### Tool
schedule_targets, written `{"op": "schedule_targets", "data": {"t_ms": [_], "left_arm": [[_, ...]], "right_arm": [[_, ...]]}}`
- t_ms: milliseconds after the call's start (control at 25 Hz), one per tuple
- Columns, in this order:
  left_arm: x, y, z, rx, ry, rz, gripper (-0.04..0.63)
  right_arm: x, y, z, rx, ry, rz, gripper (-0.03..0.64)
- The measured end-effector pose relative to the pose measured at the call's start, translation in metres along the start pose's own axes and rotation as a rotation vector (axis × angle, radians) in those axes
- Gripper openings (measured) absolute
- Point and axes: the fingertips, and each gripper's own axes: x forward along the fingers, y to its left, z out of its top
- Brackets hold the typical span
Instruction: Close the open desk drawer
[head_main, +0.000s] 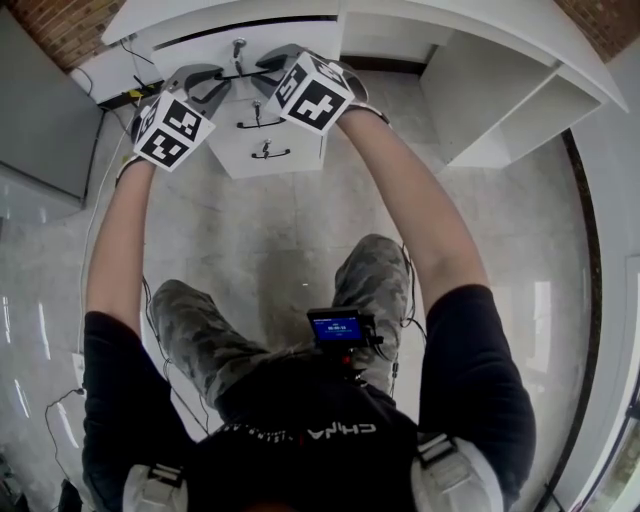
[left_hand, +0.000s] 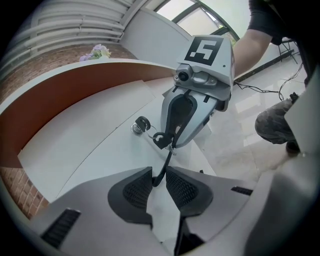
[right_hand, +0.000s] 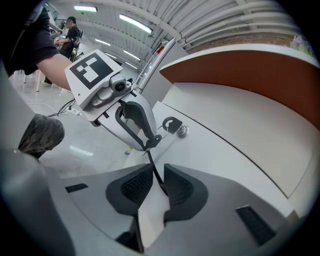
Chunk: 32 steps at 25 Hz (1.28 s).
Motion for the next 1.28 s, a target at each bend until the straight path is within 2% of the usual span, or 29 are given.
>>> {"op": "schedule_targets", "data": {"t_ms": [600,800,960,1280], "left_arm": [[0.014,0.010,-0.004,0.002,0.029,0.003,0.086],[0.014,0.010,-0.005,-0.003,0.063,-0.004,0.087],[0.013,0.008,-0.003,0.022,0.105,0.031,0.086],[-0.004,0.006,-0.005,-0.014,0.104,0.074,0.039]], "right_arm": [[0.011,-0.012,-0.003,0.024,0.025,0.007,0.075],[0.012,-0.011,-0.002,0.028,0.032,0.003,0.075],[0.010,-0.011,-0.003,0.017,0.064,-0.007,0.077],[-0.005,-0.011,-0.001,0.016,0.071,-0.046,0.075]]}}
